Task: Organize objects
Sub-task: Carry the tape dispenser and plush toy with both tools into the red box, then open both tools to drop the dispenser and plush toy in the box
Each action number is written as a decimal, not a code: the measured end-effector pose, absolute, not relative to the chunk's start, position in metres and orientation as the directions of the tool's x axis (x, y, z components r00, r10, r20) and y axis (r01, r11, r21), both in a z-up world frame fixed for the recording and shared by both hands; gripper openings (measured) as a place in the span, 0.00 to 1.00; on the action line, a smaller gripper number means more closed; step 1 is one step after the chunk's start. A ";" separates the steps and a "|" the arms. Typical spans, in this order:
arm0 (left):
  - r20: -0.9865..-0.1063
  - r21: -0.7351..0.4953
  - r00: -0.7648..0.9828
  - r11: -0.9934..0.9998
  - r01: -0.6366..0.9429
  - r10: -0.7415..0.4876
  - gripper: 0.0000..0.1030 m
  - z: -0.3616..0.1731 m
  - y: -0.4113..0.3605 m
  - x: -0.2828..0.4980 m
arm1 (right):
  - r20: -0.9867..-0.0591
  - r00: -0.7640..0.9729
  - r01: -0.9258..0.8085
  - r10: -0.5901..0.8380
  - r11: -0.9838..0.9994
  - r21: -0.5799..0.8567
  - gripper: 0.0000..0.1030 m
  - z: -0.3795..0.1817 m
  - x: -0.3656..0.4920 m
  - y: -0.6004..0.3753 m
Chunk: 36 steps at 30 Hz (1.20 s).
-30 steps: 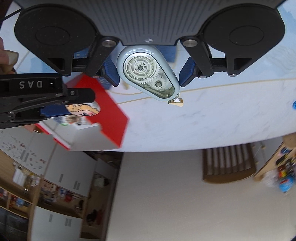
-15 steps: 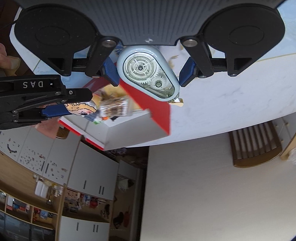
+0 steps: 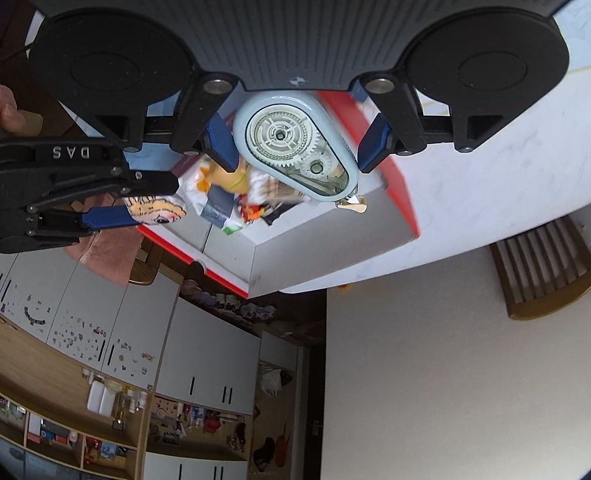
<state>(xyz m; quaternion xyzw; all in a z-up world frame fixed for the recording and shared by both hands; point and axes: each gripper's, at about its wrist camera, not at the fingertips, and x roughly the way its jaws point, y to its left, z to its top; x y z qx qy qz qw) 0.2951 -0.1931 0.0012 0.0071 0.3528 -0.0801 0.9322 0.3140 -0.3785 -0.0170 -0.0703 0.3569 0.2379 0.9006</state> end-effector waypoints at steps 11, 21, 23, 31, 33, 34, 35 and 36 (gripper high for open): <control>-0.699 -0.035 0.705 0.991 0.132 -0.119 0.69 -0.010 -0.215 0.366 | -0.699 0.617 -0.483 0.361 0.875 0.026 0.49 -0.034 0.360 -0.389; -0.747 0.004 0.659 0.991 0.130 -0.083 0.69 -0.037 -0.230 0.425 | -0.732 0.574 -0.527 0.366 0.850 0.012 0.49 -0.055 0.390 -0.384; -0.756 0.006 0.650 0.991 0.131 -0.081 0.69 -0.041 -0.233 0.435 | -0.740 0.568 -0.536 0.360 0.844 -0.001 0.49 -0.060 0.394 -0.381; -0.806 -0.038 0.581 0.989 0.140 -0.113 0.69 -0.058 -0.248 0.467 | -0.765 0.549 -0.581 0.338 0.812 -0.059 0.49 -0.076 0.403 -0.370; -0.820 -0.033 0.561 0.989 0.145 -0.110 0.69 -0.064 -0.251 0.473 | -0.770 0.543 -0.589 0.334 0.805 -0.067 0.49 -0.080 0.404 -0.368; -0.826 -0.033 0.553 0.989 0.144 -0.108 0.69 -0.067 -0.252 0.476 | -0.774 0.538 -0.591 0.333 0.804 -0.066 0.49 -0.082 0.404 -0.367; -0.833 -0.033 0.543 0.989 0.141 -0.105 0.69 -0.070 -0.252 0.478 | -0.778 0.534 -0.592 0.332 0.804 -0.063 0.49 -0.083 0.405 -0.367; -0.841 -0.032 0.532 0.990 0.137 -0.101 0.69 -0.073 -0.252 0.480 | -0.781 0.530 -0.591 0.330 0.804 -0.061 0.49 -0.084 0.406 -0.367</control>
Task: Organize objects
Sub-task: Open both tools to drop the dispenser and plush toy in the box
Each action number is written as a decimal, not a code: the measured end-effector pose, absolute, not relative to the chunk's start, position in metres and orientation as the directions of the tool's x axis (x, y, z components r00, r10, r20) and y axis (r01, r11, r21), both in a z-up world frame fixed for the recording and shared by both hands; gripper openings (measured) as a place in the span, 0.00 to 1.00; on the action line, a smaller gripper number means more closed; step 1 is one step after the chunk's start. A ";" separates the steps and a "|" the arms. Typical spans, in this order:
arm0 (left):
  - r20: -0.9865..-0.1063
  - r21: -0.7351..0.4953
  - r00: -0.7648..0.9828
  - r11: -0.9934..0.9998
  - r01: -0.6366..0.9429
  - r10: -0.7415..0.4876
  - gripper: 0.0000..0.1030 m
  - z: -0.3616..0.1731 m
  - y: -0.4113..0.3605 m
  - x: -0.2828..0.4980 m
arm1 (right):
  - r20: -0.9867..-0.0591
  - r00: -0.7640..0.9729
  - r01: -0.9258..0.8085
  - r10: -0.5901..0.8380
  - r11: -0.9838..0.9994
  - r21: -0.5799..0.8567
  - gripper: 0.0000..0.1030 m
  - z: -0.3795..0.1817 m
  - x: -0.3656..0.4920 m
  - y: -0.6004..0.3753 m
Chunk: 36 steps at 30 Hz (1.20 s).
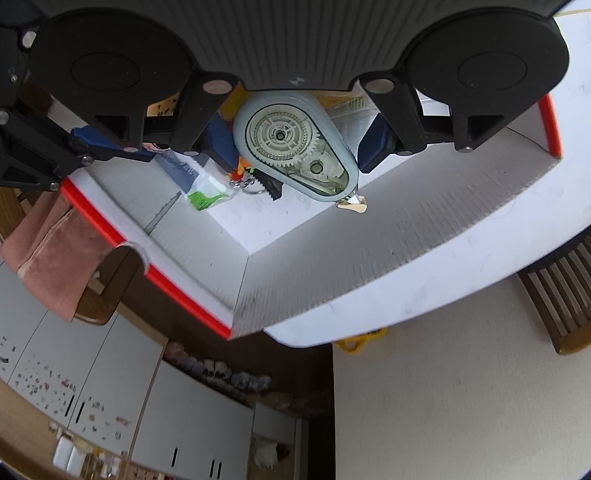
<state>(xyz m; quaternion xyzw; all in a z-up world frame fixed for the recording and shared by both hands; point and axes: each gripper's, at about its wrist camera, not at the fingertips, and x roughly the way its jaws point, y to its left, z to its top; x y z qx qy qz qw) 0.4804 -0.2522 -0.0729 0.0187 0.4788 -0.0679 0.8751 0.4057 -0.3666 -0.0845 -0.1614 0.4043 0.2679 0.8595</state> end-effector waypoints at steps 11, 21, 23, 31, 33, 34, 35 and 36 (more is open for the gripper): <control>-0.872 -0.073 0.476 0.993 0.094 -0.109 0.69 -0.089 -0.241 0.490 | -0.792 0.519 -0.577 0.321 0.815 -0.048 0.54 -0.091 0.411 -0.365; -0.862 -0.073 0.498 0.995 0.073 -0.100 0.69 -0.085 -0.233 0.484 | -0.784 0.530 -0.569 0.323 0.821 -0.046 0.60 -0.090 0.406 -0.370; -0.854 -0.082 0.510 0.994 0.069 -0.105 0.69 -0.081 -0.231 0.480 | -0.780 0.535 -0.562 0.324 0.826 -0.043 0.60 -0.087 0.405 -0.371; -0.805 -0.069 0.585 0.995 0.066 -0.095 0.69 -0.055 -0.222 0.455 | -0.759 0.554 -0.525 0.341 0.851 -0.002 0.62 -0.069 0.400 -0.382; -0.792 -0.071 0.603 0.995 0.065 -0.096 0.69 -0.048 -0.219 0.448 | -0.749 0.566 -0.520 0.344 0.854 -0.001 0.63 -0.066 0.398 -0.383; -0.785 -0.070 0.612 0.996 0.062 -0.093 0.69 -0.044 -0.217 0.444 | -0.744 0.572 -0.518 0.346 0.855 -0.001 0.64 -0.063 0.396 -0.384; -0.778 -0.071 0.622 0.996 0.062 -0.094 0.69 -0.040 -0.215 0.440 | -0.739 0.576 -0.514 0.349 0.857 0.004 0.65 -0.061 0.395 -0.385; -0.770 -0.071 0.630 0.995 0.064 -0.096 0.69 -0.036 -0.213 0.435 | -0.734 0.578 -0.512 0.356 0.859 0.013 0.65 -0.058 0.392 -0.385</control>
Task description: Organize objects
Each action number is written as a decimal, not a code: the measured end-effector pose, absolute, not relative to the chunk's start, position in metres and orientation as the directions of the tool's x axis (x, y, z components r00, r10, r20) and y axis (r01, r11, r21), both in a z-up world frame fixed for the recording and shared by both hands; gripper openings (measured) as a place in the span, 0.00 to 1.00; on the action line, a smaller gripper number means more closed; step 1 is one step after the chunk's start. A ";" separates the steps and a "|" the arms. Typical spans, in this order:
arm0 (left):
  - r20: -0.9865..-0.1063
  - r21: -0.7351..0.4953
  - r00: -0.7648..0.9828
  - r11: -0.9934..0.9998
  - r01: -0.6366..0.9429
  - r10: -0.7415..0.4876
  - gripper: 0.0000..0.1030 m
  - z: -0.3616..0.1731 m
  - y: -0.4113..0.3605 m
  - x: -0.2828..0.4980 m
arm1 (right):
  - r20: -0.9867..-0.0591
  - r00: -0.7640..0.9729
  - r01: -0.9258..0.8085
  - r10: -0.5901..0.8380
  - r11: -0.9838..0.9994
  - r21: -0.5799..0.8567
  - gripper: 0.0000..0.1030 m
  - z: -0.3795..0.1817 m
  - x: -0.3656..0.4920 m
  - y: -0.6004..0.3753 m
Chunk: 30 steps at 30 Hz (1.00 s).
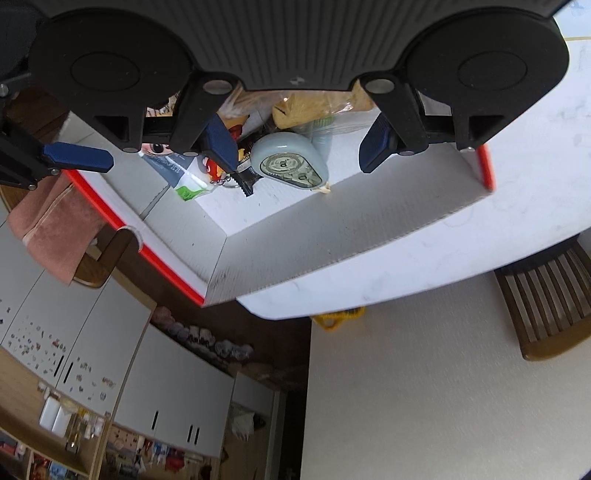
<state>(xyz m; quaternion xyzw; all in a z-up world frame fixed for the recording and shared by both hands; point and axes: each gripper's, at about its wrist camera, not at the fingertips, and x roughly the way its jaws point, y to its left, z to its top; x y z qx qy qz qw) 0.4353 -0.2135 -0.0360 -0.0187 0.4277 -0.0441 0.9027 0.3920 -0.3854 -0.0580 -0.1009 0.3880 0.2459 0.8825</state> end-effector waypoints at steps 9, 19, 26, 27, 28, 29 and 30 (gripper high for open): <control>-0.704 -0.063 0.702 0.994 0.090 -0.108 0.69 -0.005 -0.200 0.387 | -0.682 0.615 -0.502 0.397 0.863 0.050 0.72 -0.031 0.365 -0.387; -0.620 -0.039 0.775 0.991 0.127 -0.124 0.75 0.018 -0.189 0.320 | -0.634 0.655 -0.478 0.411 0.875 0.074 0.78 -0.012 0.328 -0.382; -0.589 -0.013 0.799 0.990 0.138 -0.119 0.80 0.023 -0.186 0.281 | -0.588 0.685 -0.476 0.430 0.875 0.086 0.88 0.001 0.297 -0.376; -0.589 -0.013 0.799 0.990 0.141 -0.121 0.80 0.023 -0.185 0.277 | -0.581 0.689 -0.478 0.434 0.874 0.086 0.90 0.002 0.292 -0.375; -0.591 -0.014 0.797 0.989 0.145 -0.126 0.80 0.023 -0.184 0.273 | -0.573 0.693 -0.479 0.438 0.873 0.089 0.92 0.004 0.288 -0.374; -0.594 -0.016 0.794 0.988 0.152 -0.132 0.80 0.023 -0.182 0.270 | -0.565 0.697 -0.480 0.442 0.873 0.090 0.95 0.005 0.283 -0.373; -0.594 -0.019 0.792 0.987 0.158 -0.139 0.80 0.023 -0.181 0.266 | -0.556 0.703 -0.480 0.443 0.873 0.089 0.96 0.006 0.279 -0.372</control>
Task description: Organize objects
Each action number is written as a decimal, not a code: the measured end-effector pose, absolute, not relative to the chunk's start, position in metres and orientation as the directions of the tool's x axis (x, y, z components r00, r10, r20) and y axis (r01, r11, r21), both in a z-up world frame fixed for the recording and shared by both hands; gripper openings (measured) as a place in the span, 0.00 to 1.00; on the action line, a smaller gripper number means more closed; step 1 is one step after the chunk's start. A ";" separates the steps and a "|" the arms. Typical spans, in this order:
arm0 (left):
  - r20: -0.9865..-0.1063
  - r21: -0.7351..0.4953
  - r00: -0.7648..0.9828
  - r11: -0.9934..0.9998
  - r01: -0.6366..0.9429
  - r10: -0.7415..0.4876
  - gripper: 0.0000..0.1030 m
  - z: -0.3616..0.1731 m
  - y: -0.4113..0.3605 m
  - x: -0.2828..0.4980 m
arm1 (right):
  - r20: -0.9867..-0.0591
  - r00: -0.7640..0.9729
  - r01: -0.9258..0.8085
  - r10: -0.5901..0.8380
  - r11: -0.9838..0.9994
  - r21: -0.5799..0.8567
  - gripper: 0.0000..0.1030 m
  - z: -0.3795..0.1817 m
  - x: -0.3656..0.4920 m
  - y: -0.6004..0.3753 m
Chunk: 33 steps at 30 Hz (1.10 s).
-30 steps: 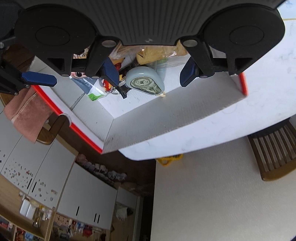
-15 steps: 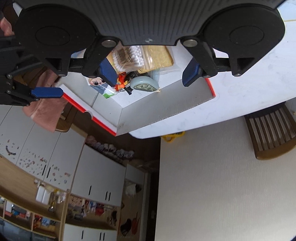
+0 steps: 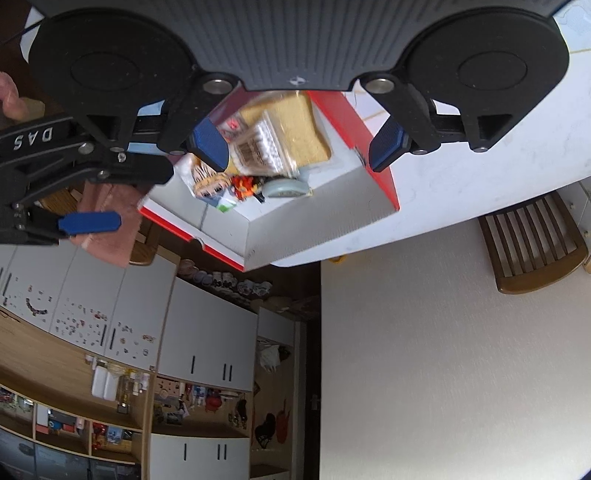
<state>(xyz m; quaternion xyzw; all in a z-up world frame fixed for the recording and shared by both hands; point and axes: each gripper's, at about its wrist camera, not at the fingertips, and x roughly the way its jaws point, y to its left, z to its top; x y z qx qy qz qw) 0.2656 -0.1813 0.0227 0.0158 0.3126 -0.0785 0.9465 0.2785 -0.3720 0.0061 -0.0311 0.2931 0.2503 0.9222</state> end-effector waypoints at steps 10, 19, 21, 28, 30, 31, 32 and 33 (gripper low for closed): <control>-0.569 -0.039 0.809 0.988 0.152 -0.147 0.98 0.025 -0.166 0.226 | -0.509 0.735 -0.488 0.449 0.871 0.064 1.00 0.014 0.238 -0.362; -0.540 -0.053 0.827 0.987 0.151 -0.155 1.00 0.026 -0.162 0.202 | -0.504 0.748 -0.465 0.431 0.883 0.066 1.00 0.016 0.215 -0.364; -0.536 -0.043 0.831 0.988 0.152 -0.151 1.00 0.026 -0.164 0.197 | -0.502 0.750 -0.463 0.431 0.884 0.067 1.00 0.016 0.211 -0.364; -0.527 -0.063 0.835 0.987 0.148 -0.159 1.00 0.027 -0.163 0.187 | -0.492 0.762 -0.453 0.420 0.890 0.059 1.00 0.018 0.199 -0.364; -0.526 -0.072 0.834 0.986 0.149 -0.164 1.00 0.026 -0.162 0.186 | -0.492 0.763 -0.451 0.420 0.890 0.061 1.00 0.018 0.196 -0.365; -0.527 -0.075 0.834 0.986 0.150 -0.167 1.00 0.025 -0.161 0.185 | -0.492 0.763 -0.451 0.420 0.891 0.061 1.00 0.018 0.196 -0.365; -0.528 -0.078 0.832 0.985 0.153 -0.172 1.00 0.024 -0.161 0.184 | -0.493 0.761 -0.451 0.421 0.890 0.064 1.00 0.018 0.195 -0.365; -0.529 -0.080 0.830 0.984 0.157 -0.175 1.00 0.023 -0.160 0.184 | -0.494 0.759 -0.453 0.424 0.889 0.066 1.00 0.017 0.194 -0.365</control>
